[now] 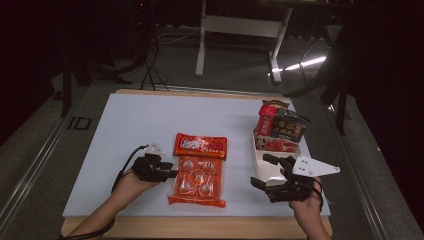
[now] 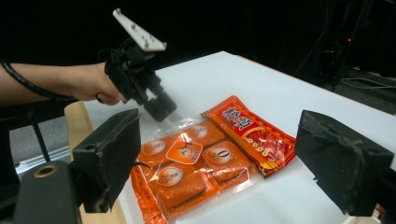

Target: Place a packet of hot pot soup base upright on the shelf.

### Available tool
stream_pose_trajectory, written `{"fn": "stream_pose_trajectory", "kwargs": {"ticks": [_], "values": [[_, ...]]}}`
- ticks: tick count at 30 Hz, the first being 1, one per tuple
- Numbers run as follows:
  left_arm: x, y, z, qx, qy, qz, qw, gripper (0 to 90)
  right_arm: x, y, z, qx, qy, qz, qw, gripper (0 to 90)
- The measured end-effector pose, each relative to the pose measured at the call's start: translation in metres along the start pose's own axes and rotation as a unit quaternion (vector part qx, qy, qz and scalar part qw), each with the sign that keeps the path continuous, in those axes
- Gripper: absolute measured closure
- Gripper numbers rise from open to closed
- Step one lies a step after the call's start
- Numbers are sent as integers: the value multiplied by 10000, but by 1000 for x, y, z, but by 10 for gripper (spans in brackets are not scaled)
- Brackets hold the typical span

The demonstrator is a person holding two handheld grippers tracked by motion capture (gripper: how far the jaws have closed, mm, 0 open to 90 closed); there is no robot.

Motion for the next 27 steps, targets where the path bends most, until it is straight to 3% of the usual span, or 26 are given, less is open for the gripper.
{"fn": "stream_pose_trajectory", "kwargs": {"ticks": [2, 10, 18, 21, 24, 27], "values": [[2, -1, -1, -70, 49, -64, 9999, 474, -1, -1, 0, -10, -3, -19, 10000, 145], [10, -14, -4, -182, 355, -219, 9990, 376, -1, -3, 1, -98, -6, -136, 9999, 144], [14, -25, -7, -187, 545, -250, 9980, 389, -2, -2, 2, -192, 47, -215, 9996, 144], [16, -30, -6, -132, 602, -246, 9978, 389, -1, -4, 2, -255, 107, -444, 9986, 144], [19, -34, -2, -93, 616, -248, 9978, 388, -1, -5, 3, -319, 39, -511, 9982, 140], [21, -37, 0, -50, 619, -242, 9978, 389, 0, -6, 3, -301, 38, -403, 9987, 140]]}}
Point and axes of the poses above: each handheld gripper's, and its own axes: z roughly forward along the jaws, x roughly out of its top, y roughly to its right, the point moved 1 cm from there along z, roughly forward along the jaws, and after that the axes turned 10 degrees about y, right-handed, at the moved point
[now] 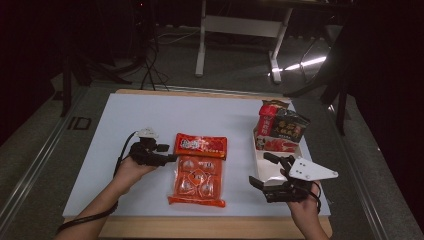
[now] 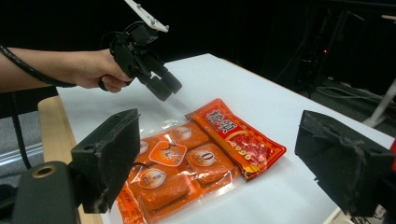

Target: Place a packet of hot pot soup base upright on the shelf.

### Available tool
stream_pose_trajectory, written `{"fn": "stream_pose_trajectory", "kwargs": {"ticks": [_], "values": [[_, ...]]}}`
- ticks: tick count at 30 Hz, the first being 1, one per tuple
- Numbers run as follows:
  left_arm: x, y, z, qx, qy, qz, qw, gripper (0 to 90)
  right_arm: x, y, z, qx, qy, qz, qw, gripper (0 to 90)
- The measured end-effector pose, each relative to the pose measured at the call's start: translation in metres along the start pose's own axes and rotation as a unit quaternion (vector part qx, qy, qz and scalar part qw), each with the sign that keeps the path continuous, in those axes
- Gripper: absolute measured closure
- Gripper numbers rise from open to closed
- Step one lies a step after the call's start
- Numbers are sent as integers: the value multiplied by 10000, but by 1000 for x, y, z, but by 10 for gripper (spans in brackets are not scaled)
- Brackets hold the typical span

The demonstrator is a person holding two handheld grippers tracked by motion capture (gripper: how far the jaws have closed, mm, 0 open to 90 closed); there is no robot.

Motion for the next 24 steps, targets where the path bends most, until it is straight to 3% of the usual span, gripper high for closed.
{"fn": "stream_pose_trajectory", "kwargs": {"ticks": [5, 17, 19, 24], "values": [[5, -7, 8, 38, -10, 95, 9999, 388, -2, 0, 1, 42, -88, 124, 9999, 138], [7, -26, 19, 171, 41, 31, 9998, 388, -3, 1, 1, -71, -147, 143, 9998, 115], [5, -29, 21, 190, 35, -9, 9998, 387, -4, -1, 2, -178, -168, 24, 9997, 111], [3, -34, 29, 224, 43, -26, 9997, 362, -5, -3, 5, -191, -194, -86, 9996, 106]]}}
Point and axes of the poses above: each handheld gripper's, and its own axes: z roughly forward along the jaws, x roughly out of its top, y roughly to its right, the point moved 1 cm from there along z, roughly forward along the jaws, and after that the axes turned 10 degrees about y, right-handed, at the moved point
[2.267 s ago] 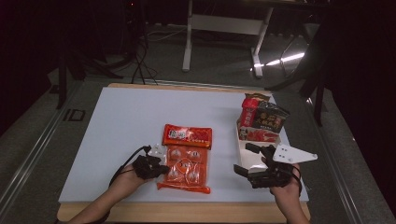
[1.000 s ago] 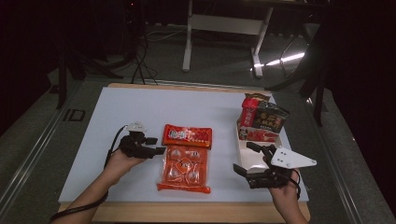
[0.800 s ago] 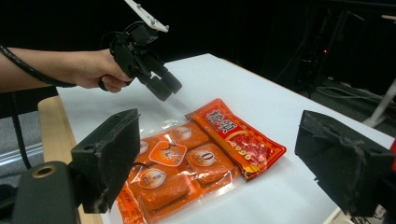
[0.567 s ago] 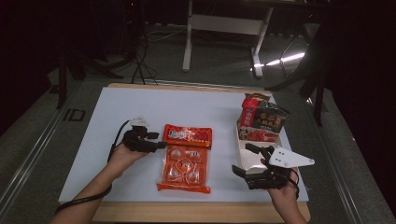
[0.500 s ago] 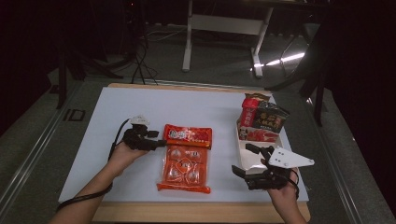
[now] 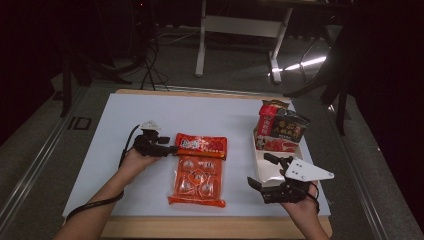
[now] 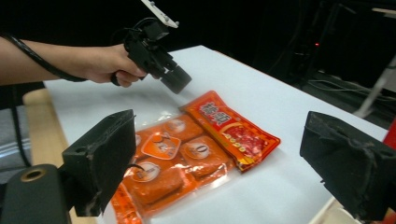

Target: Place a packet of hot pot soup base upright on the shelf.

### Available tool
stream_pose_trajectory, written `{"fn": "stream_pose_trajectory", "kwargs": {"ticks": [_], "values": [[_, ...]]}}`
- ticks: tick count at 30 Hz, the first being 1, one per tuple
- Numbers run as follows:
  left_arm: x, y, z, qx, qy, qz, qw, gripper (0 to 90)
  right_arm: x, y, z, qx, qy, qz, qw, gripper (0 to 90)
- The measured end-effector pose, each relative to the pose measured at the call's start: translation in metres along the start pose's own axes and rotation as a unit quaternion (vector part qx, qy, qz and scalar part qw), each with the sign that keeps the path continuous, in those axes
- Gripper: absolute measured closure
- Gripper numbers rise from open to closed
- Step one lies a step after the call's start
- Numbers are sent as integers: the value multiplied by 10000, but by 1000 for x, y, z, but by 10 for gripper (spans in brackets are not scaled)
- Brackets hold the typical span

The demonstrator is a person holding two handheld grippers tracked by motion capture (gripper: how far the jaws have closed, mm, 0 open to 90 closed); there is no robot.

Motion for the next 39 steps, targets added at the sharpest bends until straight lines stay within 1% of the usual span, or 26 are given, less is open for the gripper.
{"fn": "stream_pose_trajectory", "kwargs": {"ticks": [1, 2, 6, 8, 9, 10, 12, 13, 16, 17, 19, 20, 21, 24, 25, 26, 27, 28, 29, 31, 32, 33, 34, 35, 36, 39], "values": [[-1, -1, 2, -41, -18, -10, 10000, 356, -1, -1, 2, -35, -98, 8, 9999, 106], [-1, -1, 4, 1, -62, 29, 10000, 356, -1, -1, 2, -35, -98, 8, 9999, 106], [-3, -3, 13, 41, -165, 45, 9998, 348, -3, -4, 5, 43, -179, -16, 9998, 108], [-3, -6, 16, 69, -174, 13, 9998, 348, -2, -5, 5, 27, -158, -41, 9999, 108], [-3, -8, 18, 58, -176, -3, 9998, 348, -2, -5, 5, 91, -151, -17, 9998, 110], [-4, -11, 22, 84, -226, -49, 9997, 349, -2, -6, 5, 77, -154, -41, 9998, 110], [-5, -12, 24, 94, -246, -80, 9996, 352, -2, -6, 5, 107, -167, -39, 9998, 110], [-6, -15, 28, 133, -314, -75, 9994, 354, -2, -6, 5, 96, -164, -48, 9998, 110], [-8, -18, 31, 117, -354, -94, 9993, 370, -3, -6, 5, 116, -167, -39, 9998, 110], [-9, -20, 33, 89, -357, -140, 9992, 382, -3, -6, 5, 128, -165, -18, 9998, 110], [-9, -20, 33, 89, -357, -140, 9992, 390, -3, -5, 5, 126, -147, -7, 9998, 110], [-9, -21, 36, 6, -340, -188, 9992, 417, -3, -5, 5, 136, -143, 15, 9998, 110], [-9, -21, 37, -28, -350, -193, 9992, 428, -3, -5, 5, 136, -133, 15, 9998, 111], [-8, -21, 39, -69, -340, -222, 9991, 473, -3, -5, 5, 139, -142, 11, 9998, 111], [-8, -21, 39, -69, -340, -222, 9991, 473, -3, -5, 5, 138, -139, 11, 9998, 111], [-8, -22, 40, -164, -342, -263, 9989, 505, -3, -5, 5, 147, -151, 22, 9998, 111], [-8, -22, 41, -214, -332, -306, 9988, 517, -3, -5, 5, 142, -159, 20, 9998, 111], [-8, -21, 42, -221, -342, -279, 9988, 529, -3, -5, 5, 145, -154, 18, 9998, 111], [-8, -21, 43, -272, -353, -306, 9985, 547, -3, -5, 5, 160, -158, 23, 9997, 111], [-8, -21, 43, -272, -353, -306, 9985, 563, -3, -5, 6, 164, -157, 25, 9997, 111], [-7, -19, 45, -376, -403, -287, 9981, 563, -3, -5, 6, 164, -157, 25, 9997, 111], [-7, -18, 46, -386, -416, -274, 9980, 596, -3, -5, 6, 185, -178, 26, 9997, 111], [-7, -17, 46, -371, -424, -273, 9980, 597, -3, -5, 6, 184, -178, 23, 9997, 111], [-7, -17, 47, -429, -454, -268, 9977, 610, -3, -5, 7, 194, -185, 24, 9996, 111], [-7, -15, 48, -456, -469, -258, 9975, 652, -3, -5, 7, 194, -200, 18, 9996, 111], [-6, -10, 50, -490, -464, -184, 9976, 699, -4, -5, 7, 204, -202, 33, 9996, 111]]}}
Point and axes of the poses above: each handheld gripper's, and its own axes: z roughly forward along the jaws, x roughly out of its top, y roughly to its right, the point moved 1 cm from there along z, roughly forward along the jaws, and after that the axes turned 10 degrees about y, right-handed, at the moved point
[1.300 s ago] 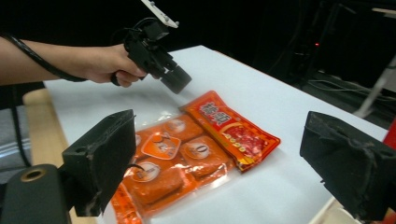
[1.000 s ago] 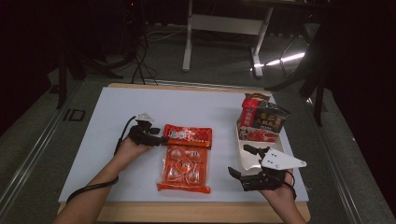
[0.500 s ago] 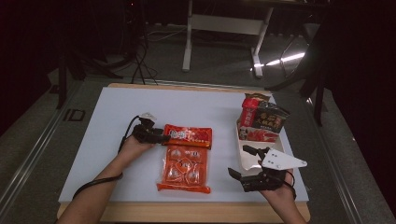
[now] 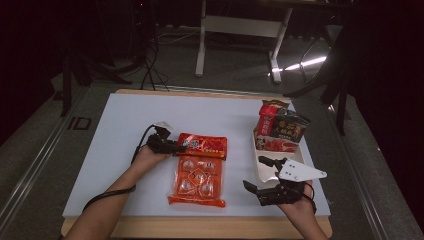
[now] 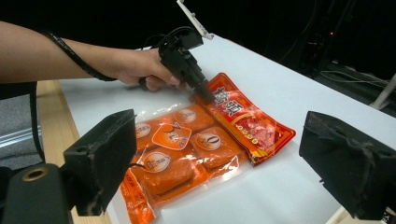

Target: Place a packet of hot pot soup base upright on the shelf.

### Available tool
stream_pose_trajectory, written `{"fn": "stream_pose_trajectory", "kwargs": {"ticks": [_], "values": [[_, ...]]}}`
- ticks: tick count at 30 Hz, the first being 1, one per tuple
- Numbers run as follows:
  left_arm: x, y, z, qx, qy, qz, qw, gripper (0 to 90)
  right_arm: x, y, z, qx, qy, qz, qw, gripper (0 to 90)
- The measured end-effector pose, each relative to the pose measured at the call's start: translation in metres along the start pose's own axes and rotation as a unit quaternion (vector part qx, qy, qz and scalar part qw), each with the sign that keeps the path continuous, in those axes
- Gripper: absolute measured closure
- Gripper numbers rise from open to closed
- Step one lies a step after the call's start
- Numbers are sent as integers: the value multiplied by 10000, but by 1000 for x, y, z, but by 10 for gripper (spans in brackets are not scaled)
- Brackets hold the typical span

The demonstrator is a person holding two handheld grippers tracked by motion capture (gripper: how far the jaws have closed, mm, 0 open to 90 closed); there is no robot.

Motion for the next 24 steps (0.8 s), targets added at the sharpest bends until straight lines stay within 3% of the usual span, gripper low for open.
{"fn": "stream_pose_trajectory", "kwargs": {"ticks": [5, 7, 11, 15, 19, 24], "values": [[1, 5, 3, 103, -29, -56, 9999, 804, 0, 1, 0, 7, -5, 24, 10000, 133], [3, 9, 3, 313, -51, -13, 9995, 875, -1, 1, 0, -22, -14, 21, 10000, 133], [4, 13, 3, 429, -70, -14, 9991, 891, 0, 2, 0, -54, -4, 16, 10000, 133], [4, 18, 1, 536, 44, 135, 9985, 894, 0, 3, 1, -73, -12, 13, 10000, 133], [7, 20, -5, 489, 222, 89, 9985, 895, 0, 3, 0, -88, -19, 0, 10000, 133], [13, 26, -12, 485, 333, 195, 9981, 896, 0, 5, -2, -159, 5, 42, 9999, 136]]}}
Point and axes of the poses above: each handheld gripper's, and its own axes: z roughly forward along the jaws, x roughly out of its top, y roughly to its right, the point moved 1 cm from there along z, roughly forward along the jaws, and after that the axes turned 10 degrees about y, right-handed, at the moved point
